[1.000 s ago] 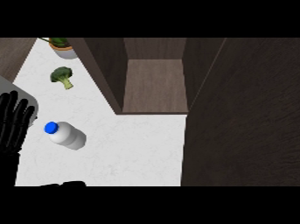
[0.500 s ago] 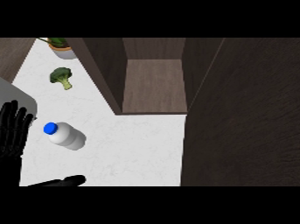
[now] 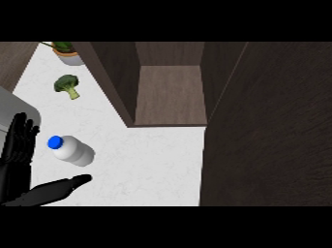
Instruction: Pick up the bottled water, place it into the cabinet and close the cabinet
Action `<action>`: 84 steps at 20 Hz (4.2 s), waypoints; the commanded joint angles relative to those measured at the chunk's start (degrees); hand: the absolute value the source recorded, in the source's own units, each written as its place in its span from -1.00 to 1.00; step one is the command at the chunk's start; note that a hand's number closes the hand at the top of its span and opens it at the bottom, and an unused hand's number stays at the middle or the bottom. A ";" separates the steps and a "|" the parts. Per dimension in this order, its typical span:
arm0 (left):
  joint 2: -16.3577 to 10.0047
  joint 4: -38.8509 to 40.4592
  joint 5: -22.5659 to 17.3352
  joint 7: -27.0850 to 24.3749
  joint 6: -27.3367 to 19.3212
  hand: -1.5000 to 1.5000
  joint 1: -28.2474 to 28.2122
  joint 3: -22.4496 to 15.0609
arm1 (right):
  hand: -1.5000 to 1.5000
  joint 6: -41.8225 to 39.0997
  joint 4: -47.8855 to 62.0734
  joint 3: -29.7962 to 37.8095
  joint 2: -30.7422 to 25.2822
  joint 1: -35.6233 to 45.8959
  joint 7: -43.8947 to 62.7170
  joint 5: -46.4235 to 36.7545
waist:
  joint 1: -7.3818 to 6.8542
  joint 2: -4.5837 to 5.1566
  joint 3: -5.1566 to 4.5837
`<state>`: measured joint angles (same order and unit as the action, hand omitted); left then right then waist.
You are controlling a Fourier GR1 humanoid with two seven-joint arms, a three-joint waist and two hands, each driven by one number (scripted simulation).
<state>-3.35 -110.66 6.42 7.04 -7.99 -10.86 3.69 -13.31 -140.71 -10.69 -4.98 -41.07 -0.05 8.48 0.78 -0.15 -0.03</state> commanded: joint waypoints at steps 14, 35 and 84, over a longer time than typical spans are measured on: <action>-0.70 38.34 -5.60 -29.31 2.66 -1.00 7.61 10.96 | -1.00 -4.11 -9.01 0.53 -1.81 -11.76 -3.79 2.22 | 0.05 0.16 -0.05; -2.41 74.94 -12.77 -51.21 12.84 1.00 22.44 17.87 | -1.00 -7.23 -7.39 1.66 -1.93 -16.90 -9.67 3.00 | 0.23 0.24 -0.06; 3.35 57.95 -34.33 -30.66 -13.99 1.00 47.07 -23.62 | -1.00 -8.92 -4.27 6.15 -1.25 -15.19 -10.61 5.37 | 0.87 0.17 0.04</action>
<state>-0.01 -54.14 -27.00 -27.16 -17.71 29.80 -19.08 -21.36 -141.15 -8.90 -4.59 -55.04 -12.10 6.55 1.28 -0.08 0.00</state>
